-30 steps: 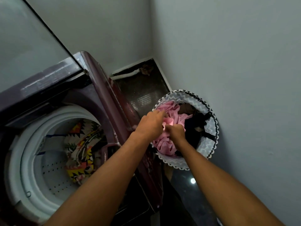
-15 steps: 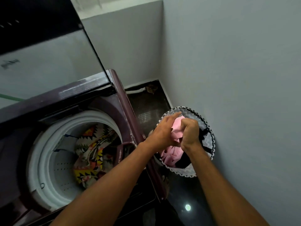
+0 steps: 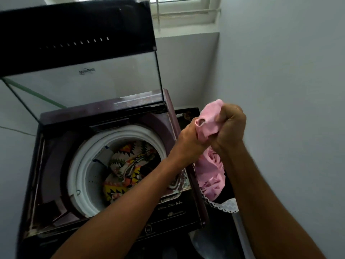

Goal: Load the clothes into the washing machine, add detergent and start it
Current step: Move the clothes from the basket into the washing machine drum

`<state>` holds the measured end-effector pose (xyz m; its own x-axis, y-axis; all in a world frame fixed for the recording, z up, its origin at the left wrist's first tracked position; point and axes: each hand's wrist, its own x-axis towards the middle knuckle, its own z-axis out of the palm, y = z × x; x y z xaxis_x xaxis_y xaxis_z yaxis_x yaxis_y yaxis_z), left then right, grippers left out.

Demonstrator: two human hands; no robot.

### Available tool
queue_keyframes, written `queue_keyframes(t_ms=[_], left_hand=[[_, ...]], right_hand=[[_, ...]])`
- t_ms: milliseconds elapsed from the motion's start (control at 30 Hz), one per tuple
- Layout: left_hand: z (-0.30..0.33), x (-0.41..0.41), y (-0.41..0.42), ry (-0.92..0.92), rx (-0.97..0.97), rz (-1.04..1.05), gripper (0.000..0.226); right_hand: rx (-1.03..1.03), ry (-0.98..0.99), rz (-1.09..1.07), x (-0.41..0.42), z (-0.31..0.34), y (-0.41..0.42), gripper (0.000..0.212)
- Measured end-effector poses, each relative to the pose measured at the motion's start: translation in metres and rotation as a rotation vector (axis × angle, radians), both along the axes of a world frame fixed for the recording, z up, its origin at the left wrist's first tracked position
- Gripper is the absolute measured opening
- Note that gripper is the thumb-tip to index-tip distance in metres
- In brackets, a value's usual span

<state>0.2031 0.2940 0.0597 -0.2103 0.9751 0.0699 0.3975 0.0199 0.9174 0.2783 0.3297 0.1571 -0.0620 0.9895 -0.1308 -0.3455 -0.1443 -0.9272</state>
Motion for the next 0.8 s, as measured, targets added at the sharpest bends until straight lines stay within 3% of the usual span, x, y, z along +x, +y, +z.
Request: queue_keyframes(t_ms=[67, 200, 333, 400, 433, 533, 667, 800], left_hand=[[0.012, -0.014, -0.008, 0.020, 0.074, 0.128, 0.025], [0.041, -0.047, -0.022, 0.069, 0.135, 0.279, 0.006], [0.060, -0.091, -0.039, 0.175, 0.191, 0.431, 0.023], [0.058, -0.118, -0.052, 0.236, 0.185, 0.509, 0.029], [0.053, -0.130, -0.059, 0.266, 0.160, 0.537, 0.032], [0.029, -0.160, -0.083, 0.321, 0.013, 0.538, 0.040], [-0.012, -0.179, -0.109, 0.336, -0.212, 0.493, 0.049], [-0.042, -0.176, -0.121, 0.453, -0.219, 0.383, 0.069]], right_hand=[[0.010, 0.101, 0.029, -0.018, 0.018, -0.006, 0.027], [0.071, 0.235, 0.145, -0.055, 0.037, -0.010, 0.036], [0.075, 0.262, 0.259, -0.093, 0.041, -0.013, 0.040], [-0.004, 0.238, 0.404, -0.109, 0.038, -0.019, 0.016], [-0.049, 0.205, 0.483, -0.115, 0.032, -0.020, 0.010], [-0.149, 0.015, 0.612, -0.135, 0.002, -0.024, 0.036], [-0.227, -0.396, 0.641, -0.147, -0.056, -0.027, 0.008], [-0.229, -0.637, 0.674, -0.143, -0.115, -0.028, 0.007]])
